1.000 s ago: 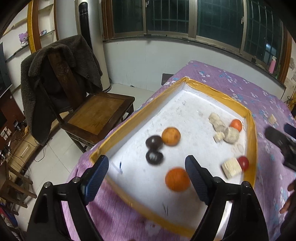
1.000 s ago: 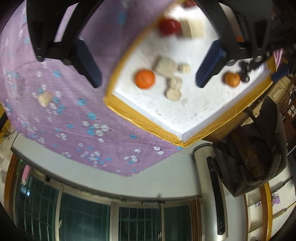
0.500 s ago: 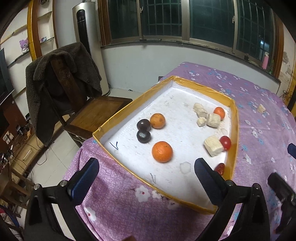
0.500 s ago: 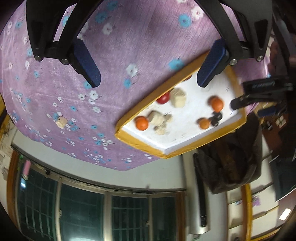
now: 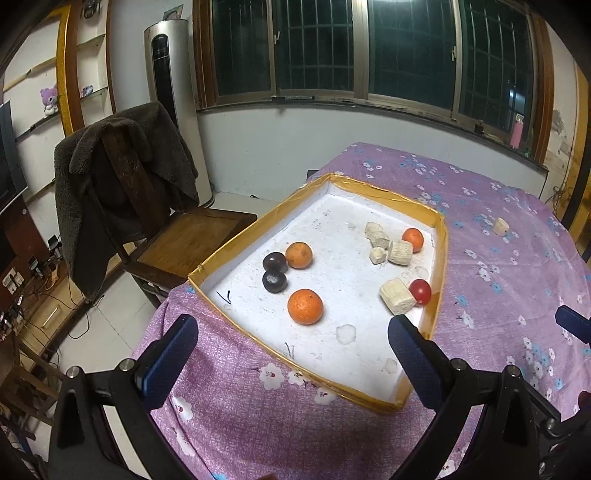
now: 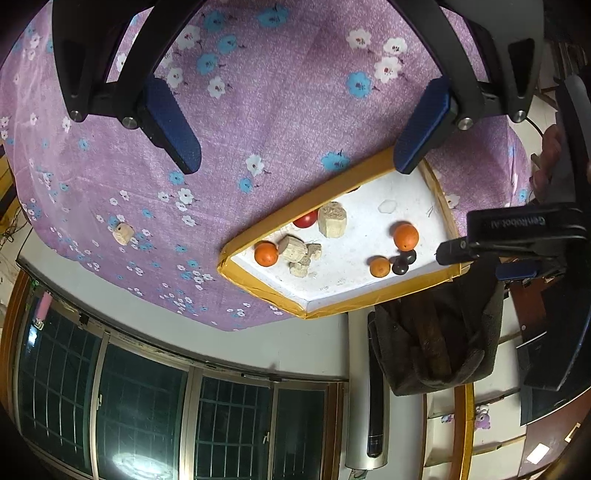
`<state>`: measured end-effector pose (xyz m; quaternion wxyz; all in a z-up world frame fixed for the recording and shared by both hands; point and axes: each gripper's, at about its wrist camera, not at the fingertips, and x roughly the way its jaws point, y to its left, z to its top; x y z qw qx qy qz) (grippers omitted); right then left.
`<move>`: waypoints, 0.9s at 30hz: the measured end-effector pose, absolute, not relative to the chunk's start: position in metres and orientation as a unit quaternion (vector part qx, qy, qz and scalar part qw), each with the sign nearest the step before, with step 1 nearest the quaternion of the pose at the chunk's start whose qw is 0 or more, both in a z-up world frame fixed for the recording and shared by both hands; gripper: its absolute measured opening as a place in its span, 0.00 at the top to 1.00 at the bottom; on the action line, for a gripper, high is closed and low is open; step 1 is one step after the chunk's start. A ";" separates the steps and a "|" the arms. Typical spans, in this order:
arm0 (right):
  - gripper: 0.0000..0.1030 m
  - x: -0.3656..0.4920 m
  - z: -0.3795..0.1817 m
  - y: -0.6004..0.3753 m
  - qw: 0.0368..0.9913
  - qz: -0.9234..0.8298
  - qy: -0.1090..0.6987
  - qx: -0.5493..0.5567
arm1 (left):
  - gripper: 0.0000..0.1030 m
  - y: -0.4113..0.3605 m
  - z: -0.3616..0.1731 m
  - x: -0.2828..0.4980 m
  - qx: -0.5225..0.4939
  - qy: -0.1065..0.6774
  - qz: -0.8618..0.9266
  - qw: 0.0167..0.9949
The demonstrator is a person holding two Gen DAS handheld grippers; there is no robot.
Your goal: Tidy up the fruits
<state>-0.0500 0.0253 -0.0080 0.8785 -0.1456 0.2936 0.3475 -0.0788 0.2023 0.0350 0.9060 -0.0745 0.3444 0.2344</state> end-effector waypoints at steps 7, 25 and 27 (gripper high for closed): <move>0.00 -0.054 -0.008 0.025 0.878 0.351 0.293 -0.141 | 0.00 0.199 0.034 -0.079 -0.076 0.350 0.229 0.905; 0.00 -0.055 -0.011 0.027 0.881 0.348 0.290 -0.138 | 0.00 0.204 0.029 -0.076 -0.083 0.357 0.232 0.901; 0.00 -0.055 -0.010 0.028 0.880 0.349 0.290 -0.139 | 0.00 0.204 0.029 -0.076 -0.083 0.357 0.231 0.901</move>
